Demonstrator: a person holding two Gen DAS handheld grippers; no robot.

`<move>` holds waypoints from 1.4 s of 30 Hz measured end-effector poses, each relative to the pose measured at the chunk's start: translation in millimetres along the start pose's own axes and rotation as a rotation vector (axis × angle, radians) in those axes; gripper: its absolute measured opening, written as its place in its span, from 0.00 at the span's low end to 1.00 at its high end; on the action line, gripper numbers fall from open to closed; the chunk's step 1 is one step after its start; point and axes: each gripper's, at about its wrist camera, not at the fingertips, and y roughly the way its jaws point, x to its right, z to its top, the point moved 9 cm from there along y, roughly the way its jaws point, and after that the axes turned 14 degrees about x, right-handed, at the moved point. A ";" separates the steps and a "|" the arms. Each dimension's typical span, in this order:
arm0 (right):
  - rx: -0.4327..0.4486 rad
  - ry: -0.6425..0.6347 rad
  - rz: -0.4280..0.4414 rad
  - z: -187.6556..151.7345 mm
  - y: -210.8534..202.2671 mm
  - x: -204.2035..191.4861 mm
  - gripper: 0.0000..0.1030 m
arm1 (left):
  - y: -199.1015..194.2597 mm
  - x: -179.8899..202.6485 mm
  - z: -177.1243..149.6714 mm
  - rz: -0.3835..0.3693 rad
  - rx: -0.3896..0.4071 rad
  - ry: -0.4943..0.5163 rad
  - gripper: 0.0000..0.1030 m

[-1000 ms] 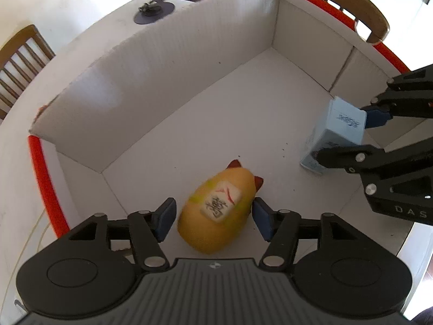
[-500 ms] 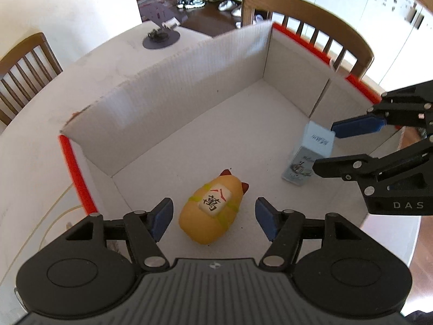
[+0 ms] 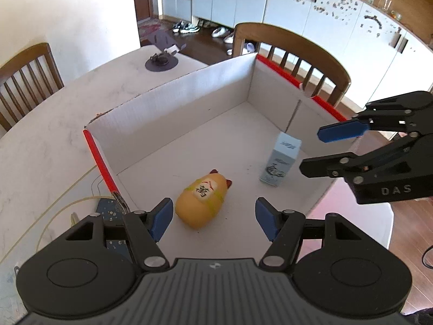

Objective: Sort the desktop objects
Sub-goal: 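Release the yellow toy with left tool while right tool releases the blue box, then move both tools back to the items on the table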

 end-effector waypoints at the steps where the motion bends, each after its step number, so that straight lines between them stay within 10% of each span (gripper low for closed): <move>1: 0.003 -0.001 -0.003 -0.3 -1.9 -1.4 0.49 | -4.1 1.0 -0.2 -0.003 0.010 -0.002 0.64; 17: 0.065 0.017 0.000 -6.4 -29.0 -39.0 0.52 | -65.9 2.5 -31.0 -0.033 0.107 -0.052 0.75; 30: 0.122 0.015 0.003 -9.1 -43.2 -89.4 0.65 | -121.0 -21.3 -65.3 -0.010 0.172 -0.112 1.00; 42: 0.171 -0.008 0.018 -10.7 -48.0 -147.6 0.84 | -175.6 -57.2 -106.5 0.053 0.241 -0.127 1.00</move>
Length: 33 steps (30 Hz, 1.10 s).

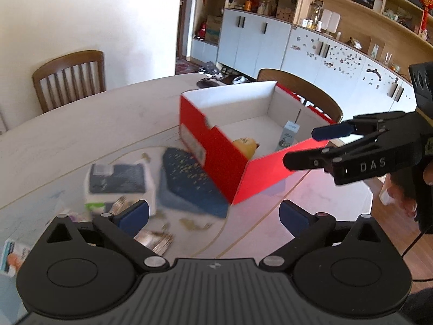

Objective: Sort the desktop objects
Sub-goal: 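Move both tools back to the items on the table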

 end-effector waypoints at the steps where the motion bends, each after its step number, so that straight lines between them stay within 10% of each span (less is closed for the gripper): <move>1: 0.005 -0.003 0.002 -0.1 0.0 -5.0 0.85 | -5.7 -5.2 -3.0 0.005 0.004 -0.006 1.00; 33: -0.014 -0.096 0.161 -14.1 43.2 -143.5 0.87 | -87.7 -159.8 -85.2 0.331 -0.012 -0.180 1.00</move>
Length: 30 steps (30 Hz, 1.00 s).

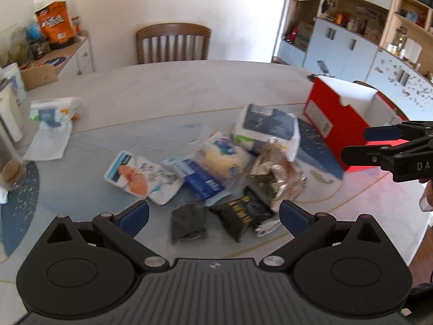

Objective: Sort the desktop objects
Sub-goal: 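Move both tools back to the items on the table, then grasp the black bag with left tool while right tool grasps the silver foil bag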

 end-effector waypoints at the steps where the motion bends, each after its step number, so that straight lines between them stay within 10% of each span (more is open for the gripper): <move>1: -0.004 -0.002 0.000 -1.4 3.2 -0.7 0.87 | 1.8 -4.4 -2.6 0.005 -0.006 -0.011 1.00; 30: -0.149 -0.061 0.002 -39.8 94.5 -10.9 0.78 | 55.0 -35.7 -46.9 0.044 -0.093 -0.071 0.95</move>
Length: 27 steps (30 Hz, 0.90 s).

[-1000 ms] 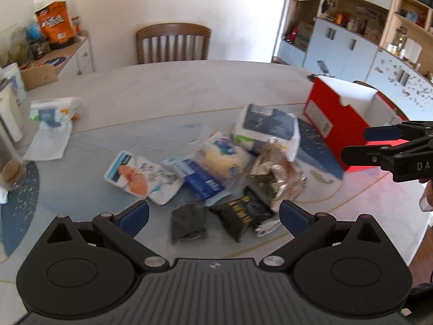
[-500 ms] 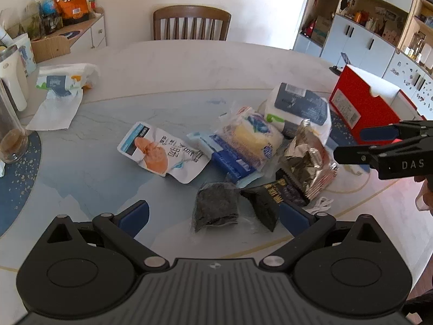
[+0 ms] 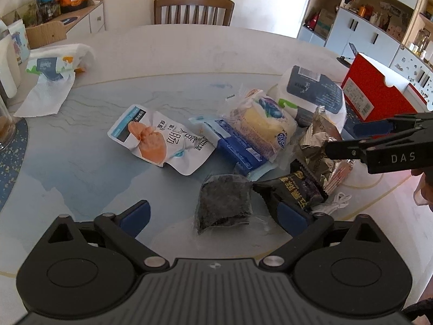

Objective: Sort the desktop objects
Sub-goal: 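Grasp the black bag with left tool while right tool grasps the silver foil bag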

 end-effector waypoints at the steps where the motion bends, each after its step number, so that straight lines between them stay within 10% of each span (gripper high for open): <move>1: -0.008 0.000 -0.003 -1.7 2.5 1.4 0.76 | 1.7 -0.2 0.1 -0.002 0.000 -0.005 0.94; 27: -0.092 -0.068 0.018 -12.4 23.2 -13.3 0.51 | 13.7 5.6 1.3 -0.056 0.026 0.011 0.34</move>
